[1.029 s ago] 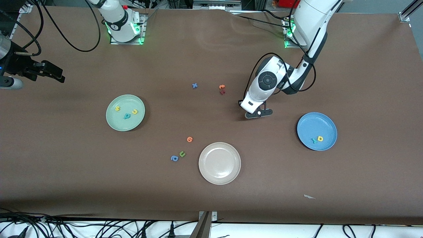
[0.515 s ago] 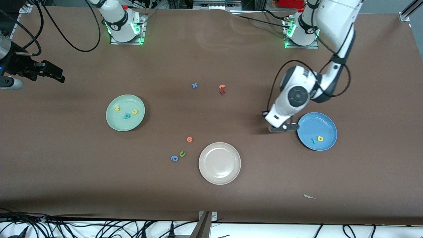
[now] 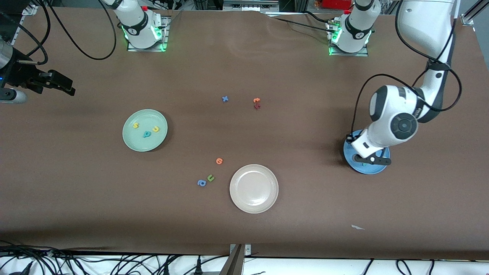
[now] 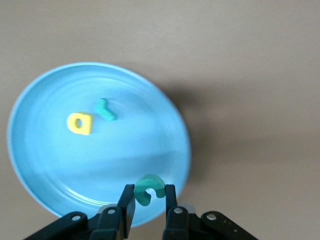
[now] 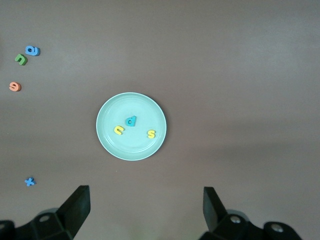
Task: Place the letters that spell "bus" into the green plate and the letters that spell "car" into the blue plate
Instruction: 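Carry teal c to the blue plate and release it with the left gripper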
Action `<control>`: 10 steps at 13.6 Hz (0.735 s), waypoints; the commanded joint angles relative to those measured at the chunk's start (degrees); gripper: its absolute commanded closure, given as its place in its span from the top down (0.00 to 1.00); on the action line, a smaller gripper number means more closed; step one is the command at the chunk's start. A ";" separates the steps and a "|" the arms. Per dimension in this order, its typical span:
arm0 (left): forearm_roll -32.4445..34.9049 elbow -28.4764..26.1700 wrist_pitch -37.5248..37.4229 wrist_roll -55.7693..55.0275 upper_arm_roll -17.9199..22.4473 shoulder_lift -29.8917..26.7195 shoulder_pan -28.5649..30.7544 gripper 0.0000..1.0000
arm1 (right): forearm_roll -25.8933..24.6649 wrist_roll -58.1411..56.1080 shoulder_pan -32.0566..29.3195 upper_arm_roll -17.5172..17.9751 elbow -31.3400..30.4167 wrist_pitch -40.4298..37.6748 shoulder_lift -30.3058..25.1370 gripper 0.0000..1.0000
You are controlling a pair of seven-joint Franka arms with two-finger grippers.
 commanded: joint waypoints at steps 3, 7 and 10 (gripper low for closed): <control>0.45 4.17 -0.84 1.14 -0.11 -0.46 0.73 1.00 | 0.58 -0.88 -0.34 0.24 1.14 -0.52 0.46 1.00; 0.36 4.35 -4.42 -2.10 -0.11 -7.83 0.81 1.00 | 0.58 -0.88 -0.34 0.24 1.14 -0.34 0.46 1.00; 0.63 7.93 -15.47 -3.96 -0.55 -13.64 1.86 1.00 | 0.58 -0.88 -0.34 0.24 1.14 -0.25 0.46 1.00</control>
